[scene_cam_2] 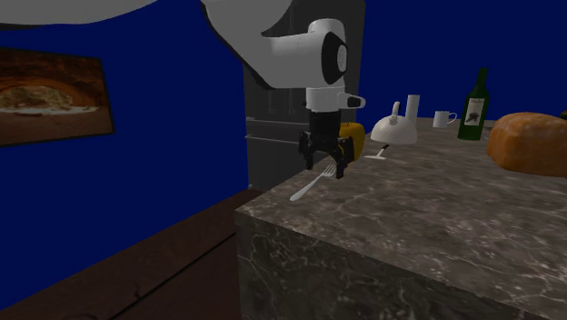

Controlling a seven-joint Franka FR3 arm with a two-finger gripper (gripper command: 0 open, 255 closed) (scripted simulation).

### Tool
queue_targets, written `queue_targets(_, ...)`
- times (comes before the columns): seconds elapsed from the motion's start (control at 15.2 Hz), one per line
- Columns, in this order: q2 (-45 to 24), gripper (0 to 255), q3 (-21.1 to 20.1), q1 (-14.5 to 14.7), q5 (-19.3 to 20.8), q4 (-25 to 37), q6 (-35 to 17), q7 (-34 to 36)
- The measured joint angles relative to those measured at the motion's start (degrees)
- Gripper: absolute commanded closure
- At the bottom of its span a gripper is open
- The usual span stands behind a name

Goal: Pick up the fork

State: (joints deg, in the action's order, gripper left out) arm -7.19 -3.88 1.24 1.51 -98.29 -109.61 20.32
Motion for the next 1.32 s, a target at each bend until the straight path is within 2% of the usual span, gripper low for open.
queue_targets(0.66,0.32,255,0.15,-0.13,0.1,-0.07,-0.28,-0.05)
queue_targets(1.32,-0.18,255,0.0,0.04,-0.04,6.82,6.57,-0.15)
